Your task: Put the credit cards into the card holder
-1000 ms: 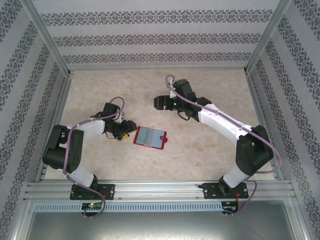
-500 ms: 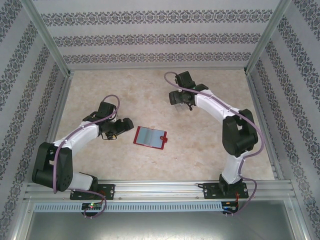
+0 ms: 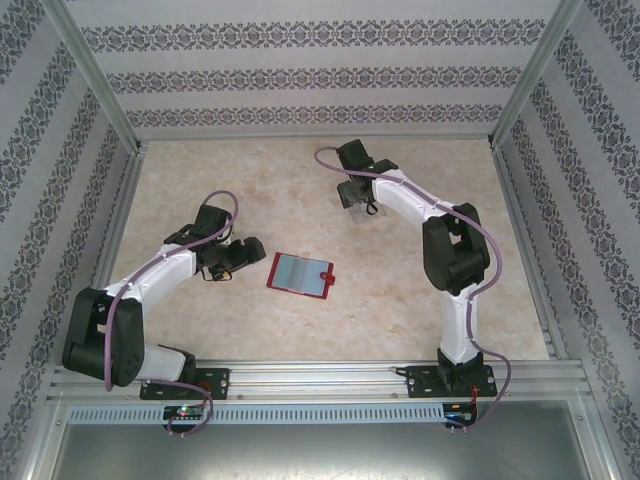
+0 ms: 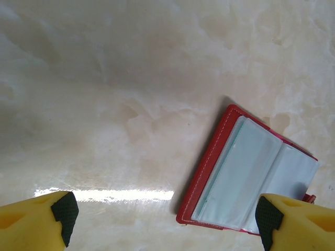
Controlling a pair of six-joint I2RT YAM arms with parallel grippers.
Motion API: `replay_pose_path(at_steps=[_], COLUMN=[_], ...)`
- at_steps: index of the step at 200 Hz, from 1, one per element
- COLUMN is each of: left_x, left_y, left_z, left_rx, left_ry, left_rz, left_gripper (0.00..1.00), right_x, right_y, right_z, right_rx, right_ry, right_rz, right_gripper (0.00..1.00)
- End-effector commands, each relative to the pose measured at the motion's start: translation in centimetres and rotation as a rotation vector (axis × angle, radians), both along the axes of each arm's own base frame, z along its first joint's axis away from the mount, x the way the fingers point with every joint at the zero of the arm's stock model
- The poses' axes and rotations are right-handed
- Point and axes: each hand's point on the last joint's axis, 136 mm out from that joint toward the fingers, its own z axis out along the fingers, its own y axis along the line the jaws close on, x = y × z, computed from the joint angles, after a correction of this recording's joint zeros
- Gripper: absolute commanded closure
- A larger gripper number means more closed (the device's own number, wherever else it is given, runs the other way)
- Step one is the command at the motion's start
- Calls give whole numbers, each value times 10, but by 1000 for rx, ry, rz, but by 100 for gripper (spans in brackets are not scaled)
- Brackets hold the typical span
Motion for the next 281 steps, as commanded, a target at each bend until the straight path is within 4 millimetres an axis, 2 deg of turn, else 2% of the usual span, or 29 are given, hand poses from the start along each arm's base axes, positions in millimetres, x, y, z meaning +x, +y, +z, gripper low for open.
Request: replay_pose_path(at_steps=[1, 32, 73, 113, 139, 191, 247, 268, 281], left_x=[-10, -11, -12, -12, -12, -12, -7, -5, -4], left_y=[1, 1, 1, 0, -1, -3, -8, -10, -11], left_z=[-1, 1, 2, 2, -1, 0, 8, 9, 9], left_rx=[13, 9, 9, 3, -6, -14, -40, -51, -52], left_ry=[11, -3, -3, -2, -8, -7, -17, -26, -29], left_rz=[-6, 0, -3, -10, -9, -14, -26, -25, -25], left_gripper=[10, 10, 10, 11, 11, 11, 11, 11, 11], right_x=[4, 5, 6, 3, 3, -3, -12, -13, -13], right_y=[-9, -8, -5, 0, 0, 3, 7, 6, 2], right_z=[7, 8, 17, 17, 15, 12, 18, 10, 3], right_rx=[-118, -151, -250, -288, -294, -255, -151, -108, -108], right_ry=[-27, -41, -80, -80, -73, -53, -12, 19, 32], right_rz=[-13, -8, 12, 33, 37, 35, 54, 53, 41], right_gripper=[23, 26, 41, 63, 83, 99, 100, 100, 89])
